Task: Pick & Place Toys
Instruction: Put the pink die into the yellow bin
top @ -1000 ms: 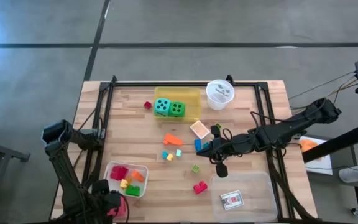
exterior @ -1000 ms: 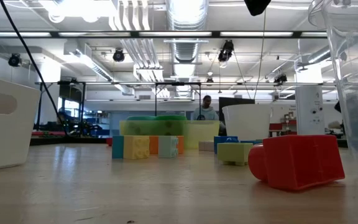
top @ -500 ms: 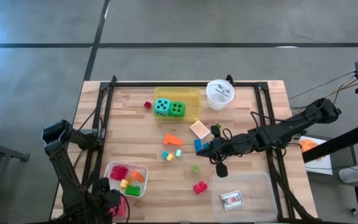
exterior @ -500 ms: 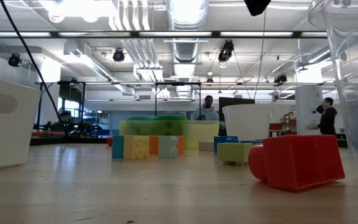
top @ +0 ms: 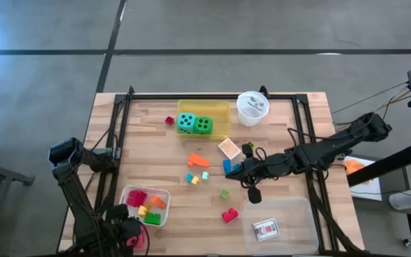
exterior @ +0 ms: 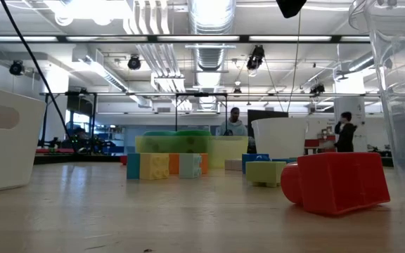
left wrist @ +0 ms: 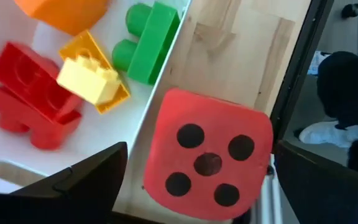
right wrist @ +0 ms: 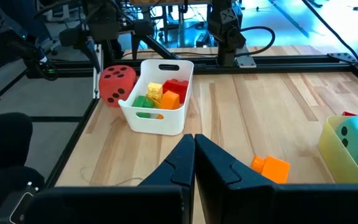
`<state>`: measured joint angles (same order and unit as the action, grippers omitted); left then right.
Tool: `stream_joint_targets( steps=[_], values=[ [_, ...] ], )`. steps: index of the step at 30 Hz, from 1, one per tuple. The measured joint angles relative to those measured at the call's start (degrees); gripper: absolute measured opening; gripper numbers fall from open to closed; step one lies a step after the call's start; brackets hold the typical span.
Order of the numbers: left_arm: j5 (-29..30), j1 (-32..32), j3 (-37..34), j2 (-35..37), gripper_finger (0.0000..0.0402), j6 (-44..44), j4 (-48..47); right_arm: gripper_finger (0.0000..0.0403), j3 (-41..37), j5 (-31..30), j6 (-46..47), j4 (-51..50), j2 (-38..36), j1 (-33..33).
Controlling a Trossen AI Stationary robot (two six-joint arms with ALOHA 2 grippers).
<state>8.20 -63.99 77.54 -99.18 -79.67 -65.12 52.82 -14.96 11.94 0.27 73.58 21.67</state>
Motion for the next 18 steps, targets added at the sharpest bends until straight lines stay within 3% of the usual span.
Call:
stream_joint_targets(
  steps=[10,18],
  values=[
    [-2.66,-0.04,-0.04,0.00,0.0394,-2.05,1.18,0.0009,-0.01,0.00,-0.02,0.00,0.00,0.02],
    [-4.40,-0.26,-2.79,0.00,0.0399,1.60,2.01,0.0009,-0.01,0.00,-0.02,0.02,0.00,0.02]
  ],
)
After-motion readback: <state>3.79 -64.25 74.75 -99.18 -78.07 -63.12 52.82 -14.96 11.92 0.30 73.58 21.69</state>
